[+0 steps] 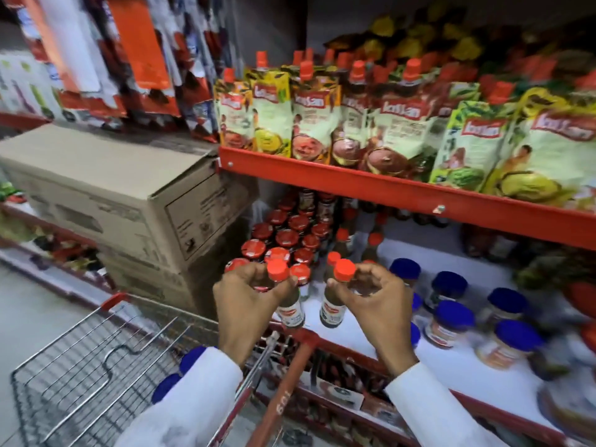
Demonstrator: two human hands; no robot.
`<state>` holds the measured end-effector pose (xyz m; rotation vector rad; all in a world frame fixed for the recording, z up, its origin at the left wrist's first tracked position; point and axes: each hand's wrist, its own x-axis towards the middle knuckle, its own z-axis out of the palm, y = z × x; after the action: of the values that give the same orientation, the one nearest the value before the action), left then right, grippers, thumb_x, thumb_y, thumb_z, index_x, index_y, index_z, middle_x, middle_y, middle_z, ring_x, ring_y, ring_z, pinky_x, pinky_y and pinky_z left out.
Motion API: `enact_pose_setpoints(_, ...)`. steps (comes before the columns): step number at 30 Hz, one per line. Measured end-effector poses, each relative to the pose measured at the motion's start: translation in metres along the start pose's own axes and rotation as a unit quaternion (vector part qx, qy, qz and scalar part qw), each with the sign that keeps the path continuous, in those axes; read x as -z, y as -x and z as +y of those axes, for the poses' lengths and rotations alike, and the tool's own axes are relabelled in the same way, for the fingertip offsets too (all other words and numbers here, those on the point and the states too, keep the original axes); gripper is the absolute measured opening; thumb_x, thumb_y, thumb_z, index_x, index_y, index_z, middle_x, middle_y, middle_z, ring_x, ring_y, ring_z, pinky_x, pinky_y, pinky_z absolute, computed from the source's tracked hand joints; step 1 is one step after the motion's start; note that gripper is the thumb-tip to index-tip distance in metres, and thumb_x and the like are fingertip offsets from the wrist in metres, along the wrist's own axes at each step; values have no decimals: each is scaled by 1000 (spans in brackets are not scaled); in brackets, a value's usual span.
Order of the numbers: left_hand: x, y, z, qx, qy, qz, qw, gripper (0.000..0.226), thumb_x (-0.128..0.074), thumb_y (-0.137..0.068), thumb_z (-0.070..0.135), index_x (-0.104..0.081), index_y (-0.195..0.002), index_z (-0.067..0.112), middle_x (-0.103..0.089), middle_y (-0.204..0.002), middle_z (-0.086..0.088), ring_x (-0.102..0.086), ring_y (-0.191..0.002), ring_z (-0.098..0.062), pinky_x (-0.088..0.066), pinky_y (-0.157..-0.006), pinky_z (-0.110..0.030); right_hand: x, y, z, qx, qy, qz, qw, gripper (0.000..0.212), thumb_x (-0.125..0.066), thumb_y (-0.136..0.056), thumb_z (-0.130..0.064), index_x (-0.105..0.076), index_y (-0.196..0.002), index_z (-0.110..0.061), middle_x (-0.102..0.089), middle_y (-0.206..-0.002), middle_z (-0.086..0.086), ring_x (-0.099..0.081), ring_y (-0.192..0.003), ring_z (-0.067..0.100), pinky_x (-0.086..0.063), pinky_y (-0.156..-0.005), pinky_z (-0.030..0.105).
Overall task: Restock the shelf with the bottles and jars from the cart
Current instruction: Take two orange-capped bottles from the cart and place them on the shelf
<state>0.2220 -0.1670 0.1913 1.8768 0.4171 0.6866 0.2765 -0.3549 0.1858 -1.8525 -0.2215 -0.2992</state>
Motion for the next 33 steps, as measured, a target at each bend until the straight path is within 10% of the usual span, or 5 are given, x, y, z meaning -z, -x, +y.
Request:
enact_pose_setpoints(19,-127,-37,-58,65,-91,-119,986,44,-87,-64,28,-47,-48,25,-53,-49,11,-50,-49,-3,-35,-51,-19,-18,-36,87,-150,163,58,973,15,-81,-67,-26,-69,-69,-17,-73,-69,-1,-68,-66,15,-57,-62,31)
enact_pose_setpoints(33,-102,-28,-55,34,-140,-172,974,63,-88,-61,43,-64,-112,14,-74,-100,-2,-69,-93,-18,-54,-76,-27,-4,-24,73,-89,292,5,952,45,-78,-72,-33,-62,-114,-27,-70,-113,-1,-64,-100,24,-59,-76,39)
